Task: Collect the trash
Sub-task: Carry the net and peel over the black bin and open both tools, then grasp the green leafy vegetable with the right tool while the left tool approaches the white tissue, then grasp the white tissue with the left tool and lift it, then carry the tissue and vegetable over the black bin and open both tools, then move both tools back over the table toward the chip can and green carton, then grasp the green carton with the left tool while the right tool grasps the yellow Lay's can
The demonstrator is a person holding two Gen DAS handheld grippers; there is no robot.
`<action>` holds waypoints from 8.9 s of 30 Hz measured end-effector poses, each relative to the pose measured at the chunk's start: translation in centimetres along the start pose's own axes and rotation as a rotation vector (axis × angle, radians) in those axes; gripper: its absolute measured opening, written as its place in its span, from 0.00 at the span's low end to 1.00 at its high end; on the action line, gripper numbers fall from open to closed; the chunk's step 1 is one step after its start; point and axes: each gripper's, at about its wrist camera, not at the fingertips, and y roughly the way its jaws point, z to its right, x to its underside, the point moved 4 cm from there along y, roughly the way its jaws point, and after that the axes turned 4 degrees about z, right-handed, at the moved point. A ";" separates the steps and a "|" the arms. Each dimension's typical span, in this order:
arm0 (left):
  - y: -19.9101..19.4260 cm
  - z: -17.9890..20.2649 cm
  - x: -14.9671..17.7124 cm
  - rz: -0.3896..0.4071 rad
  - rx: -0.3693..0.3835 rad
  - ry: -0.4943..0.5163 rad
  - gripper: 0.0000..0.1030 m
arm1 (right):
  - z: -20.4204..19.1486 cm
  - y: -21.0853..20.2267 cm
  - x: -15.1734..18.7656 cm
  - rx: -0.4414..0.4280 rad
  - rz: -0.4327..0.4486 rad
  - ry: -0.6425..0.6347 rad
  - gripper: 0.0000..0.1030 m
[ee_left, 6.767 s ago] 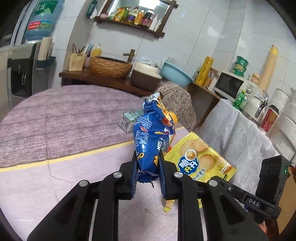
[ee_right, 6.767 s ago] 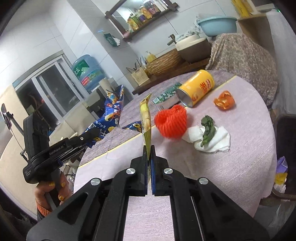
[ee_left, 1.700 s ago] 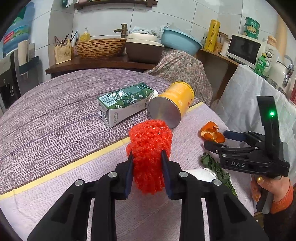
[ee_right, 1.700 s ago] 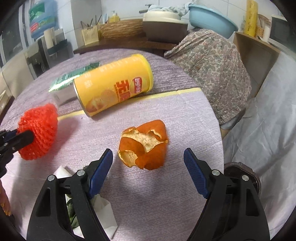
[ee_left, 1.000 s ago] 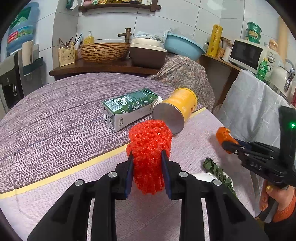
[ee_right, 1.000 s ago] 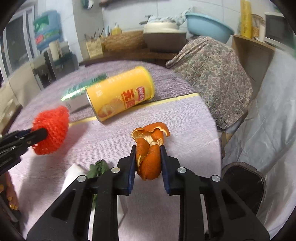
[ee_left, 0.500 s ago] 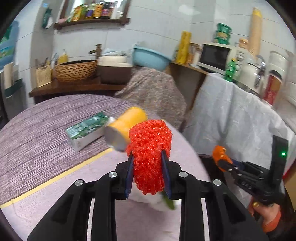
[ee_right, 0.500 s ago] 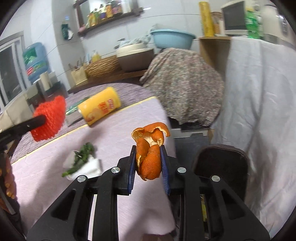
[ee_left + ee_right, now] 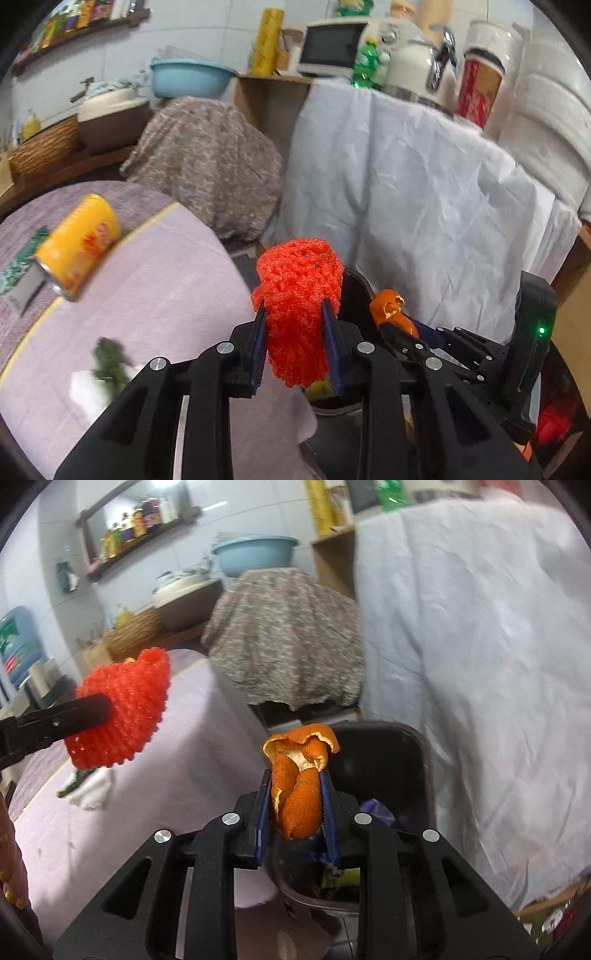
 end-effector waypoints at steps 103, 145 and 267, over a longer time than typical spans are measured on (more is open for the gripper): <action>-6.0 -15.7 7.1 -0.069 -0.097 -0.251 0.74 | -19.1 0.4 -3.4 -0.373 -0.026 -0.116 0.11; -4.1 -15.6 6.5 -0.072 -0.092 -0.299 0.17 | -18.1 4.6 2.7 -0.368 -0.159 -0.549 0.13; -1.9 -30.1 -1.1 -0.314 -0.371 0.186 0.51 | -24.2 15.2 -8.1 -0.410 -0.434 0.361 0.76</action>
